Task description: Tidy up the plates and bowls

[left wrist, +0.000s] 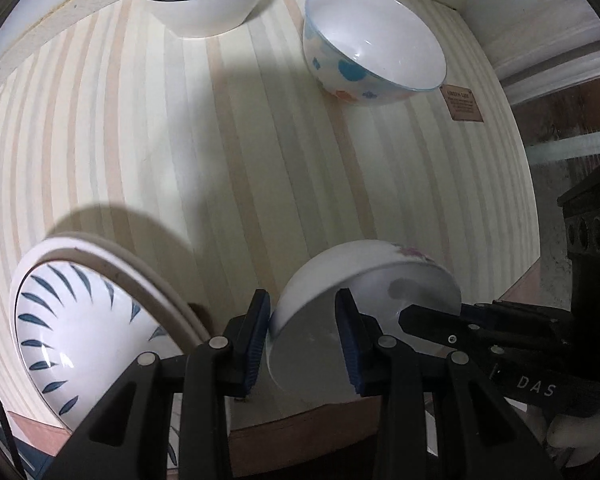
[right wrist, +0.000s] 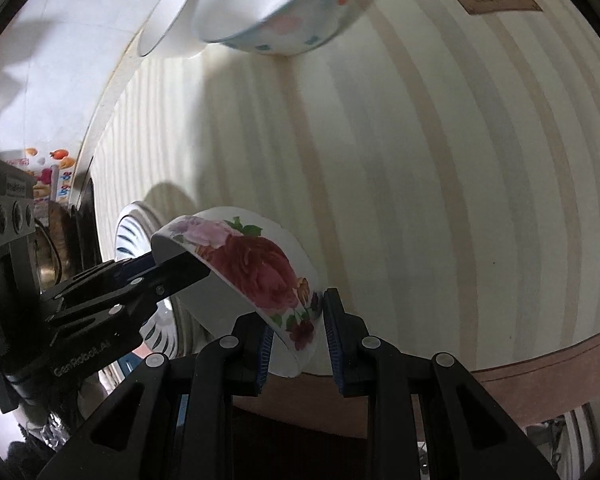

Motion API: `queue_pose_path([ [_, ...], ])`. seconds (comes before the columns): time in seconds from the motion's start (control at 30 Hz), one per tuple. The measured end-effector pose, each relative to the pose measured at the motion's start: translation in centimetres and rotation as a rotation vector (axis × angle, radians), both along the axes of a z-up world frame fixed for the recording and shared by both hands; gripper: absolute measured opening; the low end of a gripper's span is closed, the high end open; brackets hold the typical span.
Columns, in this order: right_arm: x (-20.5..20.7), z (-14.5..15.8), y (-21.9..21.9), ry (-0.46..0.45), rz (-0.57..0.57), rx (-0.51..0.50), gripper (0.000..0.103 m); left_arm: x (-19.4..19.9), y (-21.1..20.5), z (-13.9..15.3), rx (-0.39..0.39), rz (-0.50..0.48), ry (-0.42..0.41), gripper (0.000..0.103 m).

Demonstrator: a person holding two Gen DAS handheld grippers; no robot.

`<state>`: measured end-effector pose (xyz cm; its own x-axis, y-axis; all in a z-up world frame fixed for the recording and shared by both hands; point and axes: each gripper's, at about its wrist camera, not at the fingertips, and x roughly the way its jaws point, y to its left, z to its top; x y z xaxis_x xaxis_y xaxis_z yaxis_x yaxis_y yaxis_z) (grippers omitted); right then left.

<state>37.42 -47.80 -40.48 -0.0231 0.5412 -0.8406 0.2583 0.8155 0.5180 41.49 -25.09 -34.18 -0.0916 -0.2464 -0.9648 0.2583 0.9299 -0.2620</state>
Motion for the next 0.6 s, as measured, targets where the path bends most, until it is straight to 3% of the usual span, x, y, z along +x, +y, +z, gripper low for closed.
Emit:
queue_pose_path([
  [0.6,1.3,-0.4,0.2,0.017,0.008,-0.023,0.029,0.5,-0.4,-1.2,0.011,0.011,0.015,0.03],
])
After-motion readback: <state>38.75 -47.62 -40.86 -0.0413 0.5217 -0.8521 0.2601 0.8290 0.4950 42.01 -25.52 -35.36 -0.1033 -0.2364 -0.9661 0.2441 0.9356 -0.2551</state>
